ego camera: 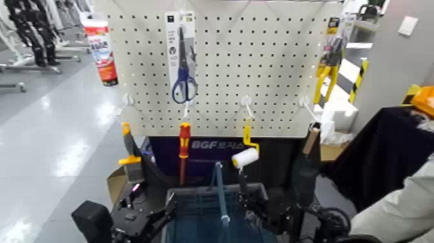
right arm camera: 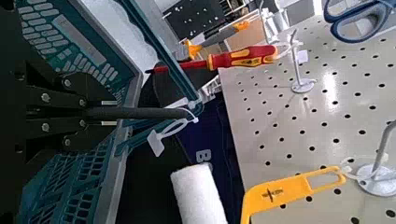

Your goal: Put the black wrench into the crate.

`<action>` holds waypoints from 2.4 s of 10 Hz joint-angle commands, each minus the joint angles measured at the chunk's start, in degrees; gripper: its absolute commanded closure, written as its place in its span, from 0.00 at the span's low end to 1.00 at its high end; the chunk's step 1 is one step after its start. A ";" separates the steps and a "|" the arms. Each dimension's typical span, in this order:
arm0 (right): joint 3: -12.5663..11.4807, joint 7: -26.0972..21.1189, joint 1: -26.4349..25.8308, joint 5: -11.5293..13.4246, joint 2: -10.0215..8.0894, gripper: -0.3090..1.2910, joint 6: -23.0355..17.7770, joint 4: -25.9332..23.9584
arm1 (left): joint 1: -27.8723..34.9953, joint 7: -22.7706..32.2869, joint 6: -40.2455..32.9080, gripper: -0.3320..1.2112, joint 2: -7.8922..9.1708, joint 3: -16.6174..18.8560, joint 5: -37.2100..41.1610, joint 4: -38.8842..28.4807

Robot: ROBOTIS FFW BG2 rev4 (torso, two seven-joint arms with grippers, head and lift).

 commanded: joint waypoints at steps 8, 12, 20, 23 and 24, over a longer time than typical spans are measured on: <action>-0.27 -0.28 -1.26 0.16 0.18 0.14 -1.42 3.11 | -0.01 -0.01 -0.09 0.36 0.00 0.13 0.01 0.00; -0.35 -1.42 -0.38 0.86 -0.18 0.16 -3.36 -0.05 | -0.01 -0.01 -0.09 0.36 0.00 0.21 0.01 0.00; 2.11 -32.97 21.94 6.75 -0.35 0.22 -31.13 -13.94 | 1.57 0.08 -1.15 0.36 -0.61 1.71 0.01 0.00; 1.93 -38.68 26.51 11.32 0.35 0.26 -37.02 -14.82 | 3.50 1.22 -2.29 0.36 -0.70 1.97 0.01 0.27; 2.55 -40.88 27.39 11.41 0.18 0.26 -36.93 -15.35 | 3.77 1.39 -2.20 0.36 -0.70 1.97 0.18 0.27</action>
